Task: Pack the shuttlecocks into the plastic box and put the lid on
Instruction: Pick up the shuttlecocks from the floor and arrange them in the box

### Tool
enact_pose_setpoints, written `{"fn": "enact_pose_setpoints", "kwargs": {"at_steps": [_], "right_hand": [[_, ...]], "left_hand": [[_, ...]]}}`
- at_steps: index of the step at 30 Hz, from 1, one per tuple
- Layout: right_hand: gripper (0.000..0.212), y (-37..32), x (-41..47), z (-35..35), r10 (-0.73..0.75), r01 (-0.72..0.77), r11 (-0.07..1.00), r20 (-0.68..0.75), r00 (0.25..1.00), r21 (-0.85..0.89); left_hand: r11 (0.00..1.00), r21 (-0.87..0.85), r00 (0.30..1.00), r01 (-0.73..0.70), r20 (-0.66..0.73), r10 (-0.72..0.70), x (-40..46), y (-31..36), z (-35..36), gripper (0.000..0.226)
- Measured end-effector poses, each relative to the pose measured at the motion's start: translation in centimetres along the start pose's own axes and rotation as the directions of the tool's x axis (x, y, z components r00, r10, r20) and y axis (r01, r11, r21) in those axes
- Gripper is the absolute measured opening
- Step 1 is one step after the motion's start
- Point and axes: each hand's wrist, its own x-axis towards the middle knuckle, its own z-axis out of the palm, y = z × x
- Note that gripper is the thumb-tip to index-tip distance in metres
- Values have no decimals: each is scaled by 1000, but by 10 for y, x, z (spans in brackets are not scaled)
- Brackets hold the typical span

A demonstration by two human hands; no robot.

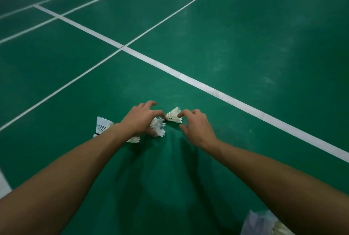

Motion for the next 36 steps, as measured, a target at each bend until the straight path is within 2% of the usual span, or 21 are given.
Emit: {"fn": "enact_pose_setpoints", "kwargs": {"at_steps": [4,8,12,16,20,26,32,36], "right_hand": [[40,1,27,17,-50,50,999,25,998,2],[36,0,38,29,-68,69,997,56,996,-25],[30,1,29,20,-92,91,995,-27,995,-33],[29,20,-3,-24,-130,133,990,-77,989,40],[24,54,-67,-84,-109,121,985,-102,989,122],[23,78,-192,-161,-2,38,978,-175,985,204],[24,90,-318,-187,156,-86,957,-241,958,277],[24,96,-386,-184,271,-178,929,-269,924,323]], "left_hand": [[999,-29,982,40,185,-34,24,-3,9,59],[998,-61,978,34,205,-20,32,-5,21,41],[999,-54,991,-4,130,11,27,-2,30,39],[977,-199,997,-74,-19,72,5,15,20,23],[910,-344,970,-232,-147,192,-32,59,-3,31],[832,-345,898,-433,-248,364,-103,158,-38,25],[722,-330,793,-608,-215,570,-166,232,-43,26],[711,-284,763,-643,-168,624,-185,254,-30,29]]}}
